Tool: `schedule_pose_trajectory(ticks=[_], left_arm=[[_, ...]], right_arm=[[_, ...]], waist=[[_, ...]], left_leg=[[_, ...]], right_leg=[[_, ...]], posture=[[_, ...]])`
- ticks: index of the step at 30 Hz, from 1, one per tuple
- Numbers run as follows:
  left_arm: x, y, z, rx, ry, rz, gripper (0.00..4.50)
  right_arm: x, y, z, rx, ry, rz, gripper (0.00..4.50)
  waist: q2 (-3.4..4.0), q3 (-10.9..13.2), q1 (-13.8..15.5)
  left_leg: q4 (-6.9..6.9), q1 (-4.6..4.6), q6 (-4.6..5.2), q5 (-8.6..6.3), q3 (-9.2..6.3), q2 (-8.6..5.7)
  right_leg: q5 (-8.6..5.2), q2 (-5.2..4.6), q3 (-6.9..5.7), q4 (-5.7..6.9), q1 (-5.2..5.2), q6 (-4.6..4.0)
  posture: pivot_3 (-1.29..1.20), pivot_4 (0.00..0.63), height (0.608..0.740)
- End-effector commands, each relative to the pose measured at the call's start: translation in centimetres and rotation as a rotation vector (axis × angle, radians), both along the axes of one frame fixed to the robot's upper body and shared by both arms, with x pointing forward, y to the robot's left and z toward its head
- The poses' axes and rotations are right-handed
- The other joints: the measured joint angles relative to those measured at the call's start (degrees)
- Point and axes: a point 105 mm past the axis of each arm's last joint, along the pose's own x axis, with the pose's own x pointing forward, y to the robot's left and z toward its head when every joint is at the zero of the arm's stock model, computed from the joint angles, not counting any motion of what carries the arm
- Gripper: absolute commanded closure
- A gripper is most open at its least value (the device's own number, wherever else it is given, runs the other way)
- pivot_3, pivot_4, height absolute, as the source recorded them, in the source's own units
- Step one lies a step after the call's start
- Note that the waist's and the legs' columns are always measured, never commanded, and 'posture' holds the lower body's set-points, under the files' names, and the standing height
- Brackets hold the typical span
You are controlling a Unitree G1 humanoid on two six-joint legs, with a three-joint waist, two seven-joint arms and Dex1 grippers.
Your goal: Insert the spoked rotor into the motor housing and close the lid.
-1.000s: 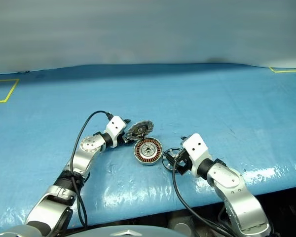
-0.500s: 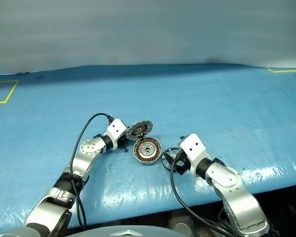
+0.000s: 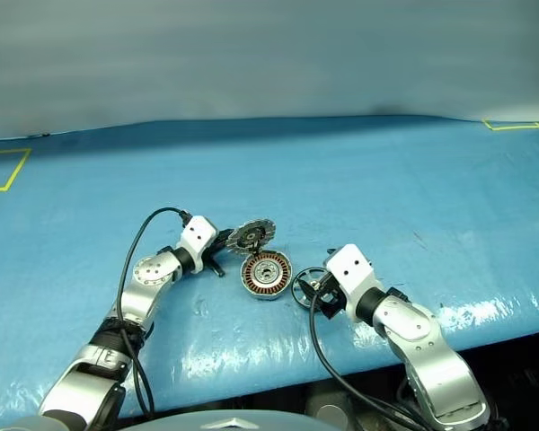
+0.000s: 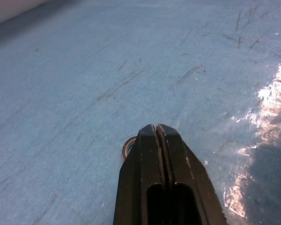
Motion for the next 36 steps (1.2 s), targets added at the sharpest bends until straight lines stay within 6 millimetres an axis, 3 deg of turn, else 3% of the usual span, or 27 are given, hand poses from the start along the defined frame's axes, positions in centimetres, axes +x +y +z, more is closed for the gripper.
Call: schedule_pose_trajectory(ticks=[1, 6, 13, 18, 21, 31, 36], left_arm=[[-1.6, 0.5, 0.4, -0.092, 0.030, -0.051, 4.47], [-2.0, 1.7, 2.1, -0.153, 0.012, -0.027, 4.47], [-2.1, 3.8, 2.7, -0.106, -0.019, 0.041, 4.47], [-2.3, 3.0, 3.4, -0.109, -0.050, 0.012, 4.47], [-2.4, 2.4, 3.4, -0.125, -0.031, -0.011, 3.91], [-0.9, 2.5, 1.4, 0.001, -0.031, 0.083, 0.71], [-0.5, 0.8, 1.5, -0.036, -0.021, 0.040, 0.71]], right_arm=[[0.3, 0.3, 0.7, -0.005, -0.038, 0.024, 0.00], [0.5, 0.5, 0.6, -0.019, -0.039, 0.039, 0.00], [0.6, 0.8, 0.6, -0.016, -0.039, 0.061, 0.00], [0.9, 0.8, 0.5, -0.026, -0.038, 0.073, 0.00], [0.9, 1.0, 0.5, -0.023, -0.034, 0.086, 0.00], [1.0, 0.9, 0.6, -0.029, -0.037, 0.082, 0.00], [0.8, 0.7, 0.5, -0.034, -0.034, 0.072, 0.00]], waist=[[0.01, 0.0, -0.2], [0.00, 0.0, 0.0], [-0.01, 0.1, 0.2], [-0.05, 0.1, 0.4], [-0.04, 0.1, 0.4], [-0.06, 0.1, 0.6], [-0.09, 0.2, 0.9]], left_leg=[[-0.02, -0.01, 0.00, 0.00, 0.00, 0.00], [-0.03, -0.25, -0.02, 0.01, -0.02, -0.01], [-0.03, -0.37, -0.04, 0.02, -0.10, -0.04], [-0.03, -0.38, -0.08, 0.04, -0.10, -0.05], [-0.03, -0.38, -0.10, 0.06, -0.10, -0.05], [-0.03, -0.38, -0.03, 0.02, -0.10, -0.10], [-0.02, -0.40, -0.15, 0.09, -0.10, -0.09]], right_leg=[[0.00, -0.01, 0.01, 0.00, -0.02, 0.00], [0.01, -0.04, -0.03, -0.04, -0.23, 0.02], [0.03, -0.04, -0.15, -0.12, -0.26, 0.05], [0.02, -0.06, -0.15, -0.14, -0.26, 0.04], [0.02, -0.05, -0.16, -0.14, -0.26, 0.04], [0.10, -0.04, -0.17, -0.14, -0.25, 0.18], [0.10, -0.06, -0.18, -0.15, -0.25, 0.19]], posture=[[0.00, 0.150, 0.740], [0.00, 0.150, 0.740], [0.00, 0.150, 0.740], [0.00, 0.150, 0.740], [0.00, 0.150, 0.740], [0.00, 0.150, 0.740], [0.00, 0.150, 0.740]])
